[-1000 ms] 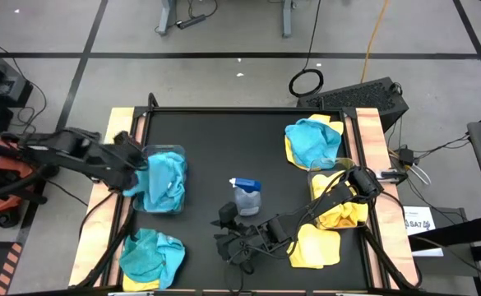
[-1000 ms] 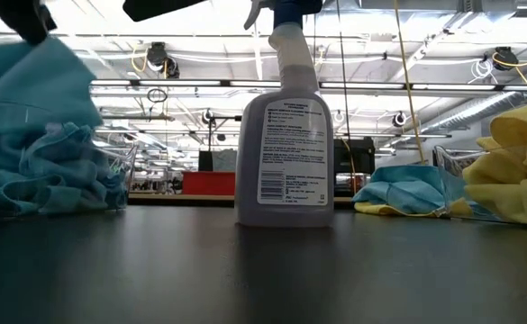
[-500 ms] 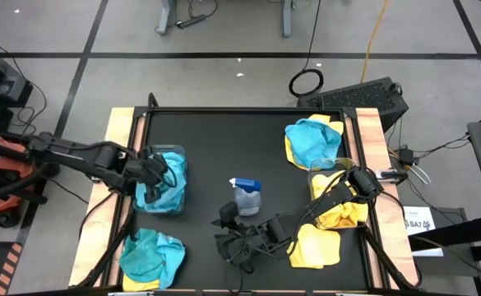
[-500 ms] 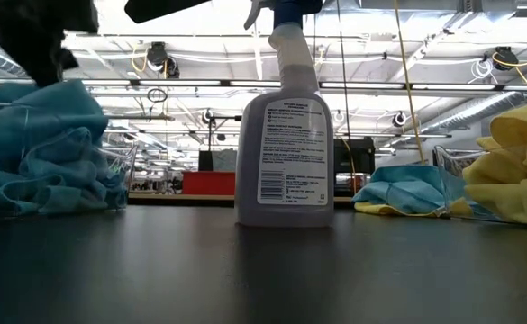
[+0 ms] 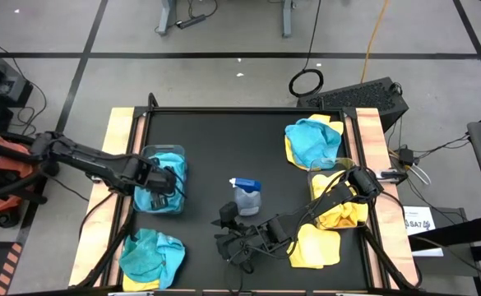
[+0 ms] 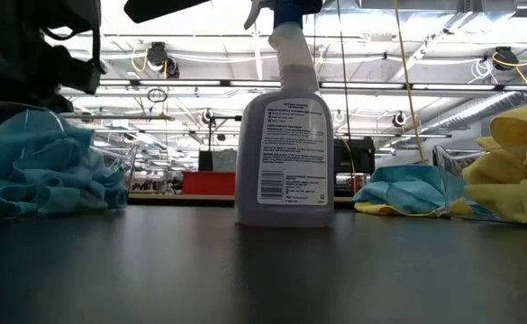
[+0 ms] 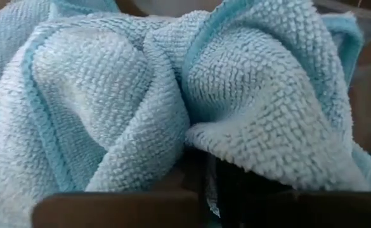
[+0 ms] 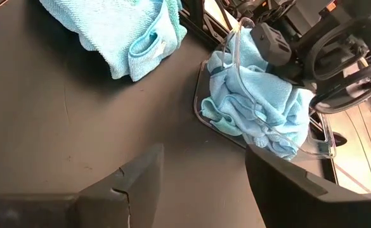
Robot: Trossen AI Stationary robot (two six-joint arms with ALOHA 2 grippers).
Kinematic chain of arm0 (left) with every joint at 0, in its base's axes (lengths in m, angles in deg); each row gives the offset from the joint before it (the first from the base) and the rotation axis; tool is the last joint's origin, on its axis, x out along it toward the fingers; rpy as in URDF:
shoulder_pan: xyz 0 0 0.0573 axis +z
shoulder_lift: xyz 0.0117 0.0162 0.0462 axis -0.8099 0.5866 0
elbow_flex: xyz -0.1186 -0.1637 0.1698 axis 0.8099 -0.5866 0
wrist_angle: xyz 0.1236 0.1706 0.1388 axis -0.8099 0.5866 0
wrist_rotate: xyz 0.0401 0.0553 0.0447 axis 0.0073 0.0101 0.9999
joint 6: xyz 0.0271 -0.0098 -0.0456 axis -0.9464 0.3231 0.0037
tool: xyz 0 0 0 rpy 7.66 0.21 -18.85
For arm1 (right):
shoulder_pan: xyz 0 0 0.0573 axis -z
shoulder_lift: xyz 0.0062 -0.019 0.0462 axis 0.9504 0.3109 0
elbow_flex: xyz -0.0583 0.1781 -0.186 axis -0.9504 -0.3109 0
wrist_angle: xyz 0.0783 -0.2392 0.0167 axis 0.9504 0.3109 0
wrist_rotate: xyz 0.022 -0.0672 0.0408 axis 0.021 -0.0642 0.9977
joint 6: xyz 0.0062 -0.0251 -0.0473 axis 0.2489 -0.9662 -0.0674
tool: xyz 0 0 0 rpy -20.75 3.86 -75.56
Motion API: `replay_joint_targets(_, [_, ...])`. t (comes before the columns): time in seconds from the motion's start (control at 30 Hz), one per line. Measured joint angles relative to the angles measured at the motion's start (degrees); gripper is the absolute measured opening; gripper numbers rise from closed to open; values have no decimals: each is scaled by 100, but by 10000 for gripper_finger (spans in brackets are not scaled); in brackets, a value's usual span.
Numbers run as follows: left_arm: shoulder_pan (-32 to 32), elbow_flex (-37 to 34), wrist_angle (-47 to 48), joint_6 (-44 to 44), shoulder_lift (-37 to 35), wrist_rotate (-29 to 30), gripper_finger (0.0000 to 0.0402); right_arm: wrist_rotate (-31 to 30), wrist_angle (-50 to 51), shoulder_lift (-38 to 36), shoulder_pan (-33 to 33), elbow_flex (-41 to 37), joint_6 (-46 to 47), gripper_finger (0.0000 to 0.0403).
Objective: Sort microfiber towel by color & place in baskets
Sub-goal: Put the blue microfiber cloth into the left transparent bin
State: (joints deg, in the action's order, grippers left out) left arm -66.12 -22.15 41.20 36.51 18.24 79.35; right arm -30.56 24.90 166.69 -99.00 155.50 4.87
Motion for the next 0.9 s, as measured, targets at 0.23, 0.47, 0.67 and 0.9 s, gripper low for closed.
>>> replay_joint_targets(0.23, [0,27,-65,4,138,-73,122,0,-4,0,0,-2,43,215])
replay_joint_targets(0.47, [0,733,656,4,133,-239,194,-2,79,0,-31,-2,107,215])
replay_joint_targets(0.67, [0,1678,1394,0,125,-238,201,-2,79,0,-31,-2,107,215])
replay_joint_targets(0.9, [-50,2440,1810,2,124,-324,201,-2,95,0,-37,-2,107,215])
